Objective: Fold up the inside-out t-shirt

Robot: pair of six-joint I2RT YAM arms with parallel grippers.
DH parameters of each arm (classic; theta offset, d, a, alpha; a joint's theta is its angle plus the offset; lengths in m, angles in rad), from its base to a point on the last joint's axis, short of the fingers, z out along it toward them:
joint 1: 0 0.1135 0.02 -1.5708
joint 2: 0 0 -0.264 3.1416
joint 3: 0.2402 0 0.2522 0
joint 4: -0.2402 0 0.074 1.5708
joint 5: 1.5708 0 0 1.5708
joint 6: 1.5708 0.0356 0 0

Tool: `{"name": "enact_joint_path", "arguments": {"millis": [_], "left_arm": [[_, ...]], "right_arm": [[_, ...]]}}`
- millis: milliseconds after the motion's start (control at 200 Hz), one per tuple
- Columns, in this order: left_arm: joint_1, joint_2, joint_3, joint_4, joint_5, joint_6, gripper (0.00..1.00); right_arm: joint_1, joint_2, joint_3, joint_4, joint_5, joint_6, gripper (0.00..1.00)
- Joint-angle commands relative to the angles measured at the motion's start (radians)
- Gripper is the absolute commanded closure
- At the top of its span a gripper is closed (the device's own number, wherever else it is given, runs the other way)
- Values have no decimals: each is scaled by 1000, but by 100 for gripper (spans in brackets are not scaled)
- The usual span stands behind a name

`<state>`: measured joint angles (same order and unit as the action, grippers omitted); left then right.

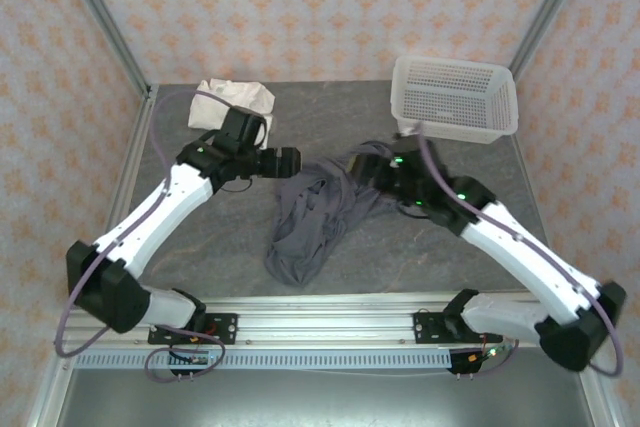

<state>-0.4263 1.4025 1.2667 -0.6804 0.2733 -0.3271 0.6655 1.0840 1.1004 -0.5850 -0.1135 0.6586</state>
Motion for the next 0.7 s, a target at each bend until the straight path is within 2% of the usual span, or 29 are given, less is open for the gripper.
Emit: {"name": "enact_joint_path", "arguments": {"millis": [0, 85, 210, 320, 380, 435, 495, 535, 630, 696], "left_arm": [[-39, 57, -13, -80, 43, 48, 11], [-65, 95, -40, -39, 68, 28, 12], [-85, 169, -68, 33, 171, -23, 19], [-132, 227, -45, 53, 137, -33, 25], [-139, 276, -24, 30, 103, -35, 33], [-137, 313, -35, 32, 47, -56, 41], [-121, 329, -77, 56, -6, -100, 54], [-98, 325, -121, 87, -8, -127, 65], [-44, 274, -228, 161, -29, -173, 100], [-13, 239, -285, 176, -65, -189, 100]], "right_arm": [[-22, 64, -42, -13, 100, -6, 24], [-23, 195, -9, 25, 38, -31, 25], [-21, 399, 60, 108, -46, -83, 25], [-29, 557, 134, 142, -27, -115, 26], [-39, 637, 184, 147, -49, -129, 35], [-45, 693, 224, 141, -68, -129, 52], [-47, 719, 255, 132, -89, -130, 86], [-47, 709, 272, 111, -86, -124, 99], [-47, 594, 229, 122, -46, -95, 100], [-47, 479, 160, 177, -40, -68, 100]]}}
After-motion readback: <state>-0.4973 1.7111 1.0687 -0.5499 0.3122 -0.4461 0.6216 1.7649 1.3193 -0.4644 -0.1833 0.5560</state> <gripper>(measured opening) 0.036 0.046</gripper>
